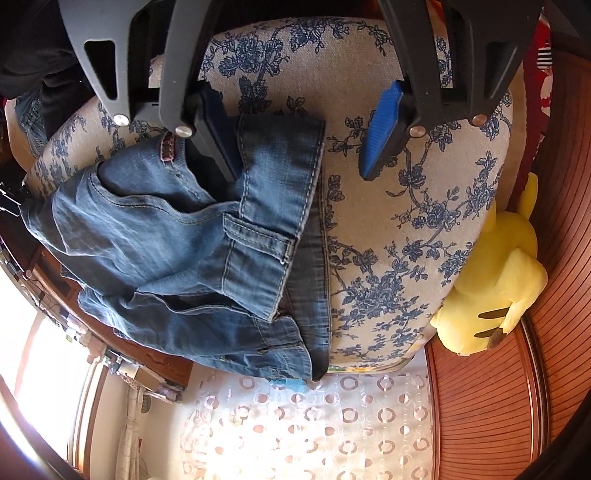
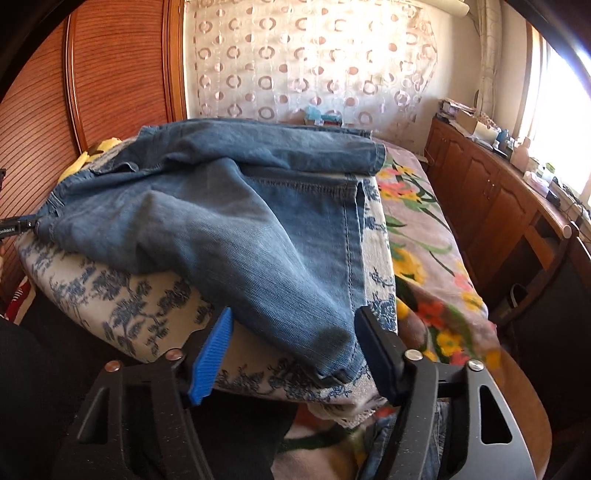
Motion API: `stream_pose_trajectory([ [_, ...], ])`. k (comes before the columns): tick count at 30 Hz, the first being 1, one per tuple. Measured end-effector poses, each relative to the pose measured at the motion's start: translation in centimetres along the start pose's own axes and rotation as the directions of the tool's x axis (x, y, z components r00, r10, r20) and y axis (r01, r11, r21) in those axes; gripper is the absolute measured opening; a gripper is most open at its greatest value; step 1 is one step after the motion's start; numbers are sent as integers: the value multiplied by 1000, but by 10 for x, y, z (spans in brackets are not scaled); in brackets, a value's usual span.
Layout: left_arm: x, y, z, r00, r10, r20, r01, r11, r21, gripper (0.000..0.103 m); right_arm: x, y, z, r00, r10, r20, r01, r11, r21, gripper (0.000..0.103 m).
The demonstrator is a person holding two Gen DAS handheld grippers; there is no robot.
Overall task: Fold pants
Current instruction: 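Close the left gripper on the waistband while the right gripper closes on the leg edge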
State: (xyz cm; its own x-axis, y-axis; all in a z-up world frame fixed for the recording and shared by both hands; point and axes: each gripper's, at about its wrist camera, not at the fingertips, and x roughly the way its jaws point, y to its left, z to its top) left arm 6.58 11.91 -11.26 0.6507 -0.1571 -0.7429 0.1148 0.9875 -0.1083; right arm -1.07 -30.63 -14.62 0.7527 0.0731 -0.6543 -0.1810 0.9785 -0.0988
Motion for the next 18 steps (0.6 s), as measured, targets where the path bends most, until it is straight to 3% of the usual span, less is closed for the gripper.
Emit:
stream_pose_trajectory([
  [2, -1, 0, -1, 1000, -12, 2, 12, 1000, -1, 60, -1, -2, 2, 1000, -6, -11, 6, 1000, -6, 56],
  [4, -1, -3, -2, 1000, -28, 3, 28, 1000, 7, 50, 1, -2, 3, 1000, -8, -21, 8, 1000, -14, 40],
  [6, -4, -7, -2, 999, -39, 8, 38, 999, 25, 43, 1, -4, 5, 1000, 5, -26, -5, 1000, -25, 17],
  [7, -4, -9, -2, 999, -34, 10, 33, 999, 35, 40, 2, -5, 9, 1000, 14, -25, -15, 999, -32, 13],
  [13, -14, -16, 0, 996, -89, 19, 88, 994, 71, 16, -23, -15, 36, 997, 24, 68, -21, 999, -44, 8],
  [18, -31, -18, 4, 993, -109, 50, 106, 992, 65, 12, -52, -16, 42, 991, 38, 125, -32, 998, -48, 7],
])
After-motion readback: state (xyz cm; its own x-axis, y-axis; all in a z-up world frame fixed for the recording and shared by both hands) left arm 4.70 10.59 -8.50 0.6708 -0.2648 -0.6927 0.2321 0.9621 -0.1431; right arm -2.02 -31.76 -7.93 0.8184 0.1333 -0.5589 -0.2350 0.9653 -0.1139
